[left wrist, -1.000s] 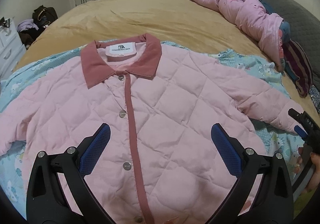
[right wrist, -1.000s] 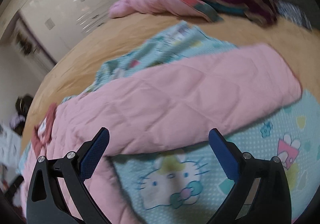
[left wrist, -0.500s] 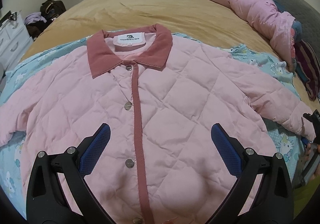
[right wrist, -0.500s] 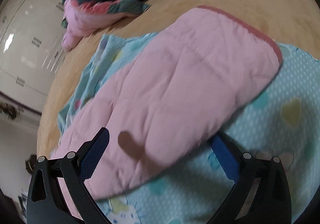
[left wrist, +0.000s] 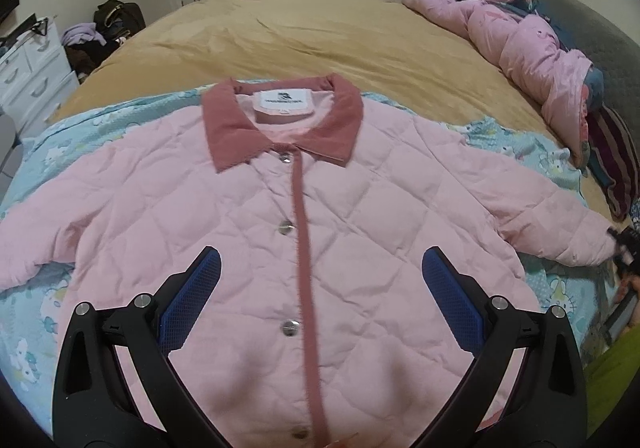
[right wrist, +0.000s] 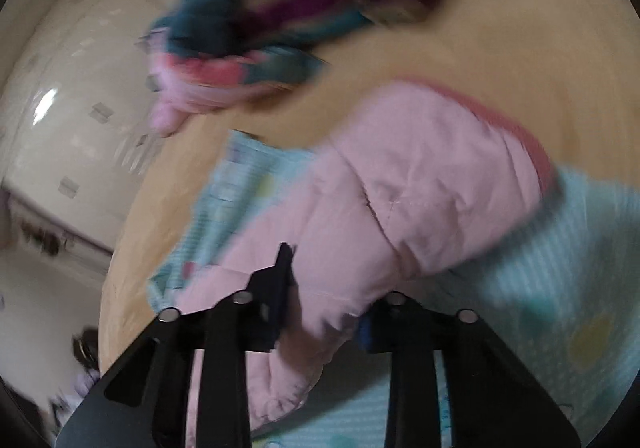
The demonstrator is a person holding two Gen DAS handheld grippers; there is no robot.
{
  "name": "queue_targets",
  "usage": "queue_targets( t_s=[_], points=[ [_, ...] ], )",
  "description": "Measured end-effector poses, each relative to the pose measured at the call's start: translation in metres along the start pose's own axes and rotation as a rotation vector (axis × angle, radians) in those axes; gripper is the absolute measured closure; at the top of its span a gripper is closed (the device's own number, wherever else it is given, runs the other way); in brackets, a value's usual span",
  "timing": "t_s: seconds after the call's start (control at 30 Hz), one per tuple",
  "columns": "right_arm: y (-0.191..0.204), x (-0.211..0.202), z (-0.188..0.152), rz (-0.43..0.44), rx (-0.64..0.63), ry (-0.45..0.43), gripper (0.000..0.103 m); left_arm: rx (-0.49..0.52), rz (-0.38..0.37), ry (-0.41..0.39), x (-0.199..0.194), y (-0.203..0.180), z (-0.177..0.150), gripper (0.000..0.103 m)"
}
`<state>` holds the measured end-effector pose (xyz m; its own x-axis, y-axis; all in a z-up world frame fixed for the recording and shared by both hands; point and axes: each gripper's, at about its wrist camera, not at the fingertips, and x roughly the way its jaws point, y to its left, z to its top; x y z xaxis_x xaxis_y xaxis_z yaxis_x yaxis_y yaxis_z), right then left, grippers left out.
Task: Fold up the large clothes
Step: 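Lift the sleeve with the right tool and fold it across the coat front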
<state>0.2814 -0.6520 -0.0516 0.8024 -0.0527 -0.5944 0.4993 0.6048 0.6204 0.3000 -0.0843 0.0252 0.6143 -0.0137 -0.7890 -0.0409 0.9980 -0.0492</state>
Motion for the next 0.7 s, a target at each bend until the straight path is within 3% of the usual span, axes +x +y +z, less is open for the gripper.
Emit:
queue_targets(
  t_s=[0.3, 0.6, 0.7],
  points=[
    [0.123, -0.052, 0.013, 0.159, -0.281, -0.096, 0.084, -0.087, 0.008, -0.054, -0.026, 0.054, 0.018, 0.008],
    [0.244, -0.084, -0.020, 0.326, -0.502, -0.116, 0.086, -0.143, 0.028, -0.110, -0.051, 0.107, 0.040, 0.008],
    [0.274, -0.091, -0.040, 0.343, -0.584, -0.139, 0.086, -0.172, 0.016, -0.130, -0.056, 0.126, 0.049, 0.008]
  ],
)
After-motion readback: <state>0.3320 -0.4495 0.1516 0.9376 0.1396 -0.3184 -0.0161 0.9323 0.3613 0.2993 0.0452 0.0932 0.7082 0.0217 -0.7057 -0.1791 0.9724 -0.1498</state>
